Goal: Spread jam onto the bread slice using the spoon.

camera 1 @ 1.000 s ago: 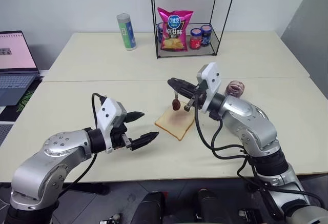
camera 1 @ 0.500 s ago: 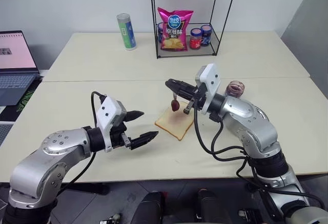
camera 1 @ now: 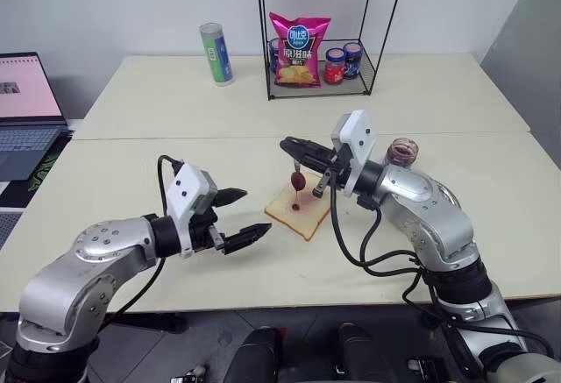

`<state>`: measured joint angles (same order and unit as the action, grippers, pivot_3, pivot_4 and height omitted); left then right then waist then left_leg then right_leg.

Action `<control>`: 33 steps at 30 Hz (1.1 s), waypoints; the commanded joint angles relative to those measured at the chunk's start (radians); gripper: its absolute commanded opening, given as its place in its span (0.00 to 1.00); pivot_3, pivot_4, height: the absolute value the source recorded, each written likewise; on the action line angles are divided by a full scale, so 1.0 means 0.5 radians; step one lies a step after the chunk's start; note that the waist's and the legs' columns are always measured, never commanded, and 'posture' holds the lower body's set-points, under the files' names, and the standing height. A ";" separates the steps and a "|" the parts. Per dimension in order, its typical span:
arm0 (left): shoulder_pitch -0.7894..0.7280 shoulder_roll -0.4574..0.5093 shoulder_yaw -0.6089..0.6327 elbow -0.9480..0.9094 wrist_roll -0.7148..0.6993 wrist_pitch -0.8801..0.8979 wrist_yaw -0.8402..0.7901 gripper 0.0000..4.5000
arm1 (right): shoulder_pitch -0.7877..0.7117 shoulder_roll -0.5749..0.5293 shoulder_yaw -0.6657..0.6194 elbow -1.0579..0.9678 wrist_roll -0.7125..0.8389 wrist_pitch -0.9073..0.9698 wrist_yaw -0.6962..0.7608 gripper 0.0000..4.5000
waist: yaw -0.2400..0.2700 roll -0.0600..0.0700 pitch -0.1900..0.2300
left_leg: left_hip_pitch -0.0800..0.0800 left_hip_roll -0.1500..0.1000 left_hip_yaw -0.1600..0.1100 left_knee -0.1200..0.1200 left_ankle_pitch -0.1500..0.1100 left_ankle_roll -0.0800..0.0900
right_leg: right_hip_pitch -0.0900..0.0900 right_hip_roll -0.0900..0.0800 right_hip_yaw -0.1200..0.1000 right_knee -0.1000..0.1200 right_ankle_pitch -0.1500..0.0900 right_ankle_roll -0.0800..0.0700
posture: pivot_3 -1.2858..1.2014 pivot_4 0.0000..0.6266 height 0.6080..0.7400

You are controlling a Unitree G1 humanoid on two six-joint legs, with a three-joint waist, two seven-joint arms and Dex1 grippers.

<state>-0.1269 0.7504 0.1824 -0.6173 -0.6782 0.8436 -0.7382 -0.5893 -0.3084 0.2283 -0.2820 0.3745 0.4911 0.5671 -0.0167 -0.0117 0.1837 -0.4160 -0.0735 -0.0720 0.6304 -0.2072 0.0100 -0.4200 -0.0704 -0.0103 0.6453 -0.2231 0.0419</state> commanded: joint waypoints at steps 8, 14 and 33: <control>-0.024 0.036 0.013 -0.024 -0.032 -0.027 -0.025 1.00 | 0.001 0.130 -0.151 -0.078 0.125 0.136 -0.085 0.01 | 0.000 0.000 0.000 | 0.000 0.000 0.000 0.000 0.000 0.000 | 0.000 0.000 0.000 0.000 0.000 0.000 | 0.52 0.24 1.00; -0.032 0.028 0.002 -0.036 -0.038 -0.014 -0.015 1.00 | 0.118 0.180 -0.141 0.152 0.031 0.003 -0.075 0.01 | 0.000 -0.002 -0.001 | 0.000 -0.001 0.000 0.000 0.000 0.000 | 0.000 0.000 0.001 0.000 0.000 0.000 | 0.52 0.24 1.00; -0.048 0.036 -0.010 -0.026 -0.037 -0.026 -0.015 1.00 | 0.115 0.220 -0.060 0.449 -0.336 -0.409 -0.065 0.01 | -0.002 -0.002 -0.001 | 0.001 0.000 -0.001 0.000 0.002 -0.003 | 0.000 0.001 0.000 0.001 0.000 0.000 | 0.52 0.24 1.00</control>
<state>-0.1374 0.7592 0.1776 -0.6173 -0.6848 0.8440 -0.7456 -0.5218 -0.1978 0.2004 -0.0345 0.2169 0.3206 0.5240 -0.0175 -0.0129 0.1831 -0.4155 -0.0737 -0.0722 0.6302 -0.2062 0.0085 -0.4201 -0.0698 -0.0102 0.6461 -0.2229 0.0419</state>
